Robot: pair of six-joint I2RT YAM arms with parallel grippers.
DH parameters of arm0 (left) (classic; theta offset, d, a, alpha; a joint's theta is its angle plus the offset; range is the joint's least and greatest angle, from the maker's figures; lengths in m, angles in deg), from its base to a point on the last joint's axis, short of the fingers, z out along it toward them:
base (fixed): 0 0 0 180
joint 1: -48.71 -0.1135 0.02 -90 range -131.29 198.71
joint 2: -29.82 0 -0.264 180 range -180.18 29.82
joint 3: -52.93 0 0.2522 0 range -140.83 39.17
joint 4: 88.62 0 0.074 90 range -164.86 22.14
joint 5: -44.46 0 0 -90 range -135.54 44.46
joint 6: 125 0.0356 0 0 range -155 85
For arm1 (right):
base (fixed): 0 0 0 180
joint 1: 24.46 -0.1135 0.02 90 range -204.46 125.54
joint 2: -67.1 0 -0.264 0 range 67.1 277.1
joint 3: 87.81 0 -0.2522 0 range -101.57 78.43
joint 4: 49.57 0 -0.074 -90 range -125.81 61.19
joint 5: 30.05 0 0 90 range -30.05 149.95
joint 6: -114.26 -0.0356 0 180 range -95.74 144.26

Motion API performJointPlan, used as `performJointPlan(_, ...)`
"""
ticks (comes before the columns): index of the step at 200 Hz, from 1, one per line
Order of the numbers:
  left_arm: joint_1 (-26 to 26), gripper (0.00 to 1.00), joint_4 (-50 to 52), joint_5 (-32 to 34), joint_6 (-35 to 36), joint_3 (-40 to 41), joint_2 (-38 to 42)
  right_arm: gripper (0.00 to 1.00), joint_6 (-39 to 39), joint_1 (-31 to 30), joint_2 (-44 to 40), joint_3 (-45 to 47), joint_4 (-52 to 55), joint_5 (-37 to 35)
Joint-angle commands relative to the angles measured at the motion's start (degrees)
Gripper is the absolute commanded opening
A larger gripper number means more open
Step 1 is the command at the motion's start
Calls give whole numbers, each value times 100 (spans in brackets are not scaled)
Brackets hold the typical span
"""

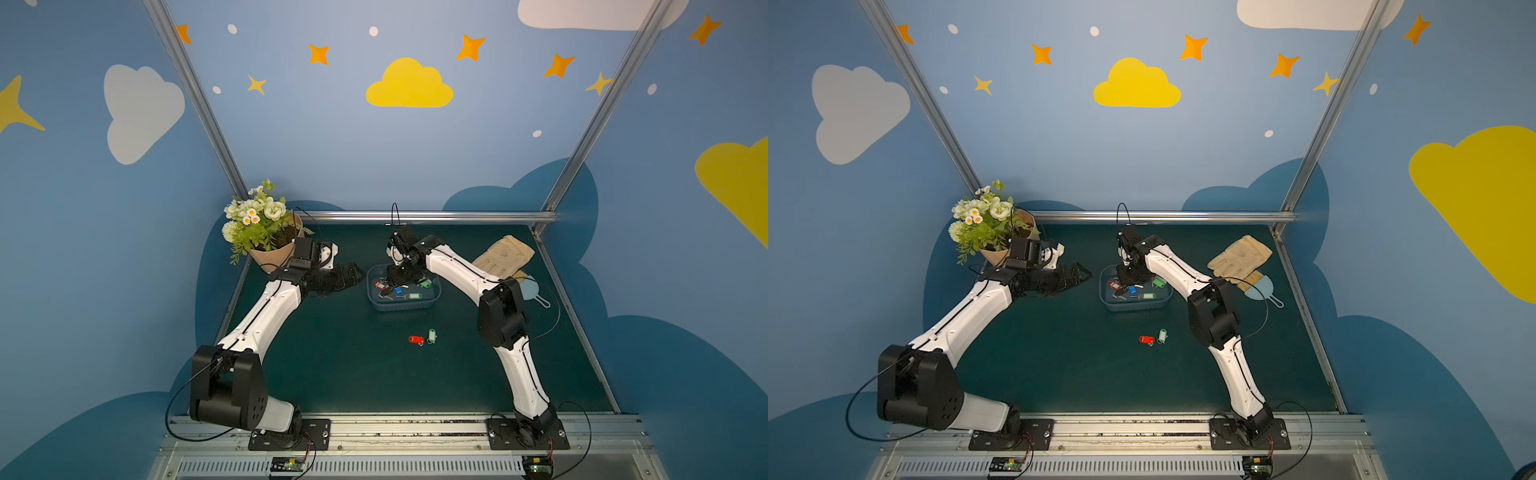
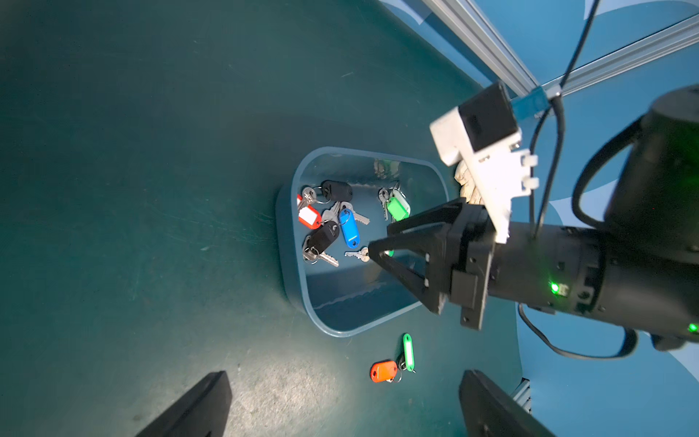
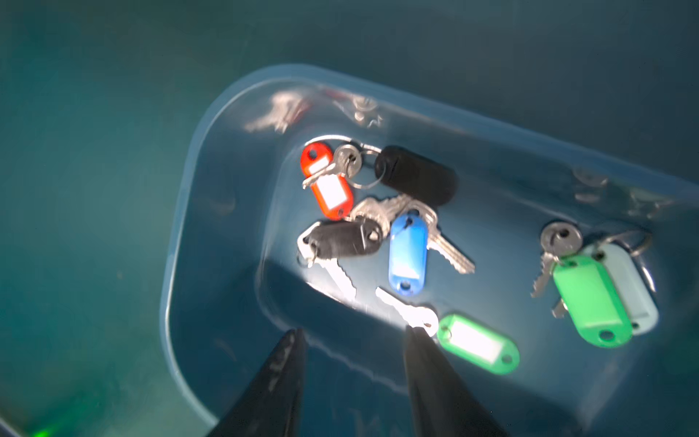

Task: Take the keys out of the storage box
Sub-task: Pick up the key from the storage box.

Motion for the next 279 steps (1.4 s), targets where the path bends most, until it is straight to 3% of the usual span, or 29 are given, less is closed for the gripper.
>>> performJointPlan(1, -81, 100, 39, -132, 170, 108, 196, 45, -240, 22, 336, -452, 506, -217)
performJointPlan(114, -239, 100, 217, -330, 527, 168, 208, 33, -187, -30, 1108, -1108, 343, -572)
performJointPlan(158, -270, 100, 291, -293, 631, 179, 260, 17, -172, -40, 1085, -1158, 318, -611)
performJointPlan(196, -319, 100, 253, -311, 640, 187, 226, 0, -103, -39, 867, -1147, 316, -600)
performJointPlan(258, -364, 100, 187, -320, 643, 179, 155, 0, -77, -40, 84, -1117, 913, -217)
performJointPlan(279, -378, 100, 146, -322, 632, 172, 112, 0, 165, -81, -517, -581, 961, 149)
